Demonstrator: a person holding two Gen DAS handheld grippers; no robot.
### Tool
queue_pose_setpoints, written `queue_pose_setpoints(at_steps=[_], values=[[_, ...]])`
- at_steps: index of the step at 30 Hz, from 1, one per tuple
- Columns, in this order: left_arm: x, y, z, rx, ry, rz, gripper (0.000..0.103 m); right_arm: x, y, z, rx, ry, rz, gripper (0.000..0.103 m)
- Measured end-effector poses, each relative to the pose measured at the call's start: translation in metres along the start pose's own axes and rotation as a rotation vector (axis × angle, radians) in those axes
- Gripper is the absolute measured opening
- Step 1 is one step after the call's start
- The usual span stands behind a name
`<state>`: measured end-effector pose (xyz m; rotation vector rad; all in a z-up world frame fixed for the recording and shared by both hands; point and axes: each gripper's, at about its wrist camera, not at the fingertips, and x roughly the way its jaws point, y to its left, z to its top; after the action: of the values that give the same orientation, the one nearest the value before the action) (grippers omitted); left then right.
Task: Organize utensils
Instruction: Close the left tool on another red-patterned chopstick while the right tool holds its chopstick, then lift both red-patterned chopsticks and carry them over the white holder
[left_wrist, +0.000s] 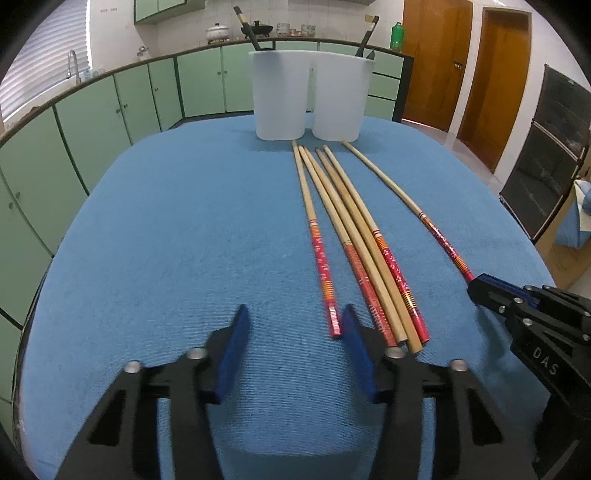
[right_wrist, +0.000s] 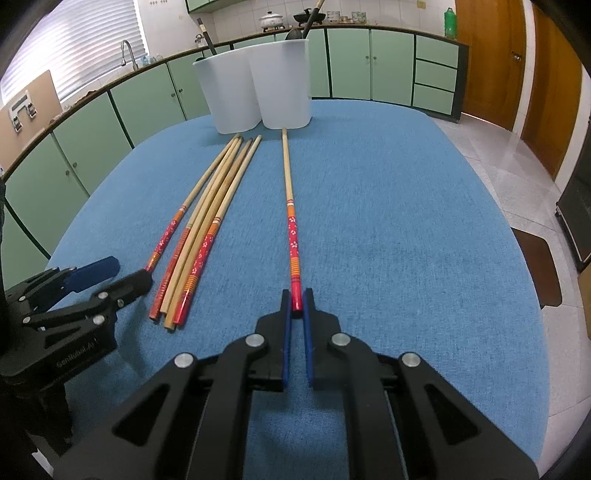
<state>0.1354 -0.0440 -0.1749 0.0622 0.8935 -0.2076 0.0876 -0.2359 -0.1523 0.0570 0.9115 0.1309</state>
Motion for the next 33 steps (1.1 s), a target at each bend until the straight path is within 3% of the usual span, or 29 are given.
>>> queue_pose_setpoints(at_steps=[8, 19, 33], values=[[-0.002, -0.004, -0.001, -0.010, -0.010, -0.042, 0.007, 0.000, 0.001, -0.001, 0.001, -0.004, 0.001, 0.006], [-0.019, 0.001, 0.001, -0.012, -0.058, -0.028, 0.006, -0.005, 0.002, 0.000, -0.014, -0.029, 0.003, 0.005], [-0.091, 0.013, 0.034, 0.000, -0.265, -0.012, 0.006, -0.057, 0.012, 0.032, -0.063, -0.188, 0.011, 0.005]])
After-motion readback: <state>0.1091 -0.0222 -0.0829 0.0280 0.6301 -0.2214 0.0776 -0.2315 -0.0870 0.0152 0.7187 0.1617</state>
